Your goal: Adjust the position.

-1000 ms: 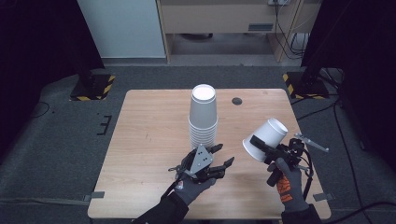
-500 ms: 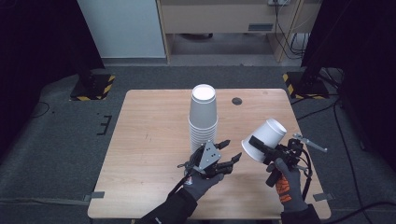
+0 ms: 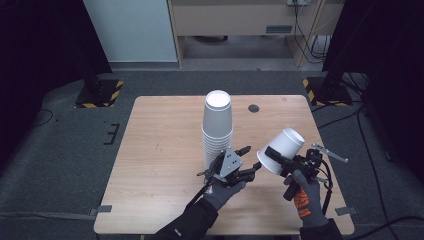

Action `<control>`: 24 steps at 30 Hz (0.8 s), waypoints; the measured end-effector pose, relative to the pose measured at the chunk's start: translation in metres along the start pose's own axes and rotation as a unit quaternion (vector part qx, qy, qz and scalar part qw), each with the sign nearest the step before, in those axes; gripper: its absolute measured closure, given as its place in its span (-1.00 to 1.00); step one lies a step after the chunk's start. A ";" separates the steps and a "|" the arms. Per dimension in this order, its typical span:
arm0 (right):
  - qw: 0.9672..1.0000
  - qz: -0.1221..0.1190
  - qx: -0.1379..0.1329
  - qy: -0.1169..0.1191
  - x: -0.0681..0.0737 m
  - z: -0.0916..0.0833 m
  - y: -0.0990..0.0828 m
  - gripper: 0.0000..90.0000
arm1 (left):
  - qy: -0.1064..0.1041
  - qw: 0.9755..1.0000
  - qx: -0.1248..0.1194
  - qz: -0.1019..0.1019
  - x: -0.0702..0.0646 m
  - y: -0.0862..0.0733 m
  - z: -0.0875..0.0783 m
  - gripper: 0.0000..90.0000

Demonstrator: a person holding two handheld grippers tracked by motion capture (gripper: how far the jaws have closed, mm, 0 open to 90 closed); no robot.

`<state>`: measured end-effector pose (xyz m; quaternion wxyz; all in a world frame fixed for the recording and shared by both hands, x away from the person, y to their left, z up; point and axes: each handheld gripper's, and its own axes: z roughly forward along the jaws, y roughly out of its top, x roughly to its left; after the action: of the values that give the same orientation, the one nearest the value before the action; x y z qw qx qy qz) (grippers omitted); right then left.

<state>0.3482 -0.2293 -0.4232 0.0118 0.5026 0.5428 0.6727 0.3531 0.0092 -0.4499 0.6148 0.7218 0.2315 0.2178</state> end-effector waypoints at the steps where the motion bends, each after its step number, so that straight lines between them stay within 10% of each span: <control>1: 1.000 0.001 0.000 0.002 0.000 0.000 0.000 -0.68 | -0.001 1.000 -0.001 0.001 0.000 0.001 0.001 -0.11; 24: 1.000 0.020 0.008 0.015 0.001 0.004 -0.003 -0.68 | -0.004 0.999 -0.048 0.000 -0.007 0.007 0.024 0.11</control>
<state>0.3488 -0.2247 -0.4253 -0.0140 0.5031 0.5385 0.6759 0.3620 -0.0147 -0.4470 0.6498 0.6920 0.2188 0.2261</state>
